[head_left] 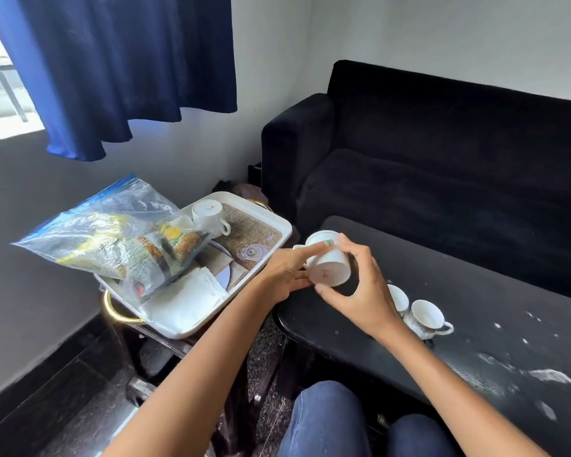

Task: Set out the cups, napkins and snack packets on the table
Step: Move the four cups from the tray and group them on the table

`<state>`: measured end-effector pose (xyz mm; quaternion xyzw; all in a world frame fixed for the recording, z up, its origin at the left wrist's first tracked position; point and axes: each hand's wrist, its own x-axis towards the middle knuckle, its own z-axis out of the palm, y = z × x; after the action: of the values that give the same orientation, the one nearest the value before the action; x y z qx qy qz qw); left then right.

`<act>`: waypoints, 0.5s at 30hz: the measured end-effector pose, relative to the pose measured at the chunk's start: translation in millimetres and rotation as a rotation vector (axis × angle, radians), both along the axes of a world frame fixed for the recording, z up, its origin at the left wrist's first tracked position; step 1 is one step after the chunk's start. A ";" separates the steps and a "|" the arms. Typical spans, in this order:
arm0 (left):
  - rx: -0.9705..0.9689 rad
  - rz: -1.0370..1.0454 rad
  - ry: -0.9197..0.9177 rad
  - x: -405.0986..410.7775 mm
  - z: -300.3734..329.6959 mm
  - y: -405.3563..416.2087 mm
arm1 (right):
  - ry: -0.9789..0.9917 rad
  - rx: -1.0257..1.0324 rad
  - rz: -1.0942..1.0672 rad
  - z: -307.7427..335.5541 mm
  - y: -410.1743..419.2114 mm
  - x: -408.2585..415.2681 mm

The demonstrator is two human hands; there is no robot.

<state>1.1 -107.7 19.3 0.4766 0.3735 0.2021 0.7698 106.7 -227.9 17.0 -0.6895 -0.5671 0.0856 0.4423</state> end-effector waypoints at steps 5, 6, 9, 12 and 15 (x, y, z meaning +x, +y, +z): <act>0.132 -0.056 -0.061 1.2 2.4 -7.5 | 0.228 -0.004 -0.150 19.7 -2.1 12.8; 0.153 -0.086 -0.087 1.3 4.3 -10.2 | 0.275 -0.050 -0.173 23.3 -2.1 16.2; 0.231 -0.237 -0.163 4.7 8.9 -19.4 | 0.585 -0.197 -0.073 28.2 -7.1 26.8; 0.281 -0.275 -0.140 10.0 5.5 -26.7 | 0.772 -0.297 0.059 23.5 -19.5 41.5; 0.391 -0.315 -0.010 17.6 -0.7 -32.0 | 0.742 -0.368 0.114 13.0 -32.9 57.3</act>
<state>18.6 -139.7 18.7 0.6677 0.2447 0.1503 0.6868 164.1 -260.9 30.0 -0.6470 -0.3816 0.4527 0.4805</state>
